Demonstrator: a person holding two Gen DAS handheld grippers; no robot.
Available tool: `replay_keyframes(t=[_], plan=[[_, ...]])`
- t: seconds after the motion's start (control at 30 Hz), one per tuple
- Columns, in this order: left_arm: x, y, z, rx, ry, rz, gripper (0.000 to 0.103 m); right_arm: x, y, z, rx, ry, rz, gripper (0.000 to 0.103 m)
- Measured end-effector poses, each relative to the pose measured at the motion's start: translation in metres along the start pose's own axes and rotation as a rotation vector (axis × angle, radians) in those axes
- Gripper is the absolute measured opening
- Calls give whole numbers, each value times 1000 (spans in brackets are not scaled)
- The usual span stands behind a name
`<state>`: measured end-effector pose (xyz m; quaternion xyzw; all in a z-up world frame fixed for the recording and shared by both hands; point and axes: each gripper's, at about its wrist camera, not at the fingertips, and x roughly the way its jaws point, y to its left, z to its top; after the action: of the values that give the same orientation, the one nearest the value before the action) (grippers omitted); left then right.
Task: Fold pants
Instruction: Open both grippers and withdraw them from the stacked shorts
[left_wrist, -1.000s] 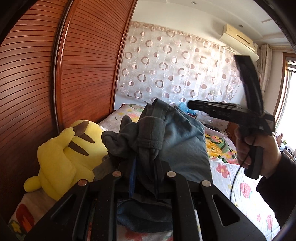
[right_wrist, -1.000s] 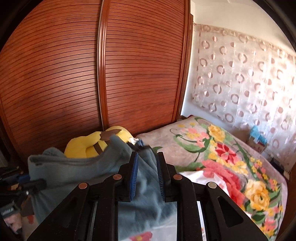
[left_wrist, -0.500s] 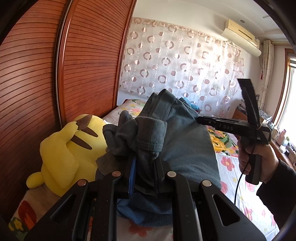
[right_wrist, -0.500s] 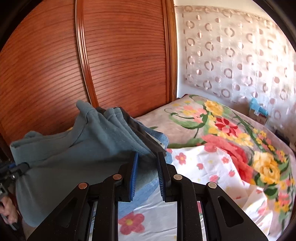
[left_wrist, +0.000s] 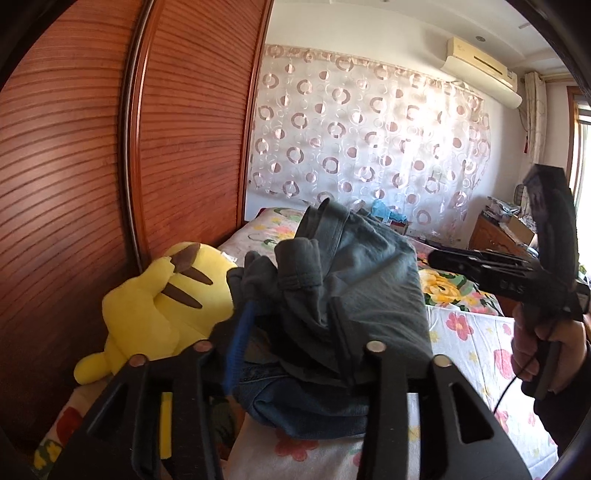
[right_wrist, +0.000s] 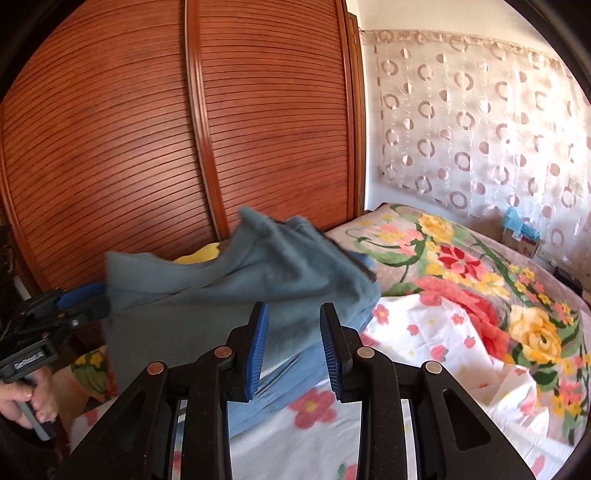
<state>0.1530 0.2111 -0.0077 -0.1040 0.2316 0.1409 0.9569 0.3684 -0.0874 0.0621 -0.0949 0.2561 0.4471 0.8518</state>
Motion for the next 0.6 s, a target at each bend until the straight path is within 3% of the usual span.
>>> replay_keyframes(t=[0.1,0.17,0.23,0.4,0.6], plan=[[-6,-5,-1,35,-4,6,51,-19,7,-9,12,-19,4,32],[-9,-6,-1,40,-8,0,68,-28,12,-13,5,-23,-11,34],[-15,-7,-1,40,-21,-10,77,-37,15,-18,2,-25,-20,36],[-28,-11,0,72,-41,-18,83,-58,22,-26,7,-43,-44,36],[-43,-18,2,111,-66,-29,100,-74,34,-33,13,-66,-63,42]])
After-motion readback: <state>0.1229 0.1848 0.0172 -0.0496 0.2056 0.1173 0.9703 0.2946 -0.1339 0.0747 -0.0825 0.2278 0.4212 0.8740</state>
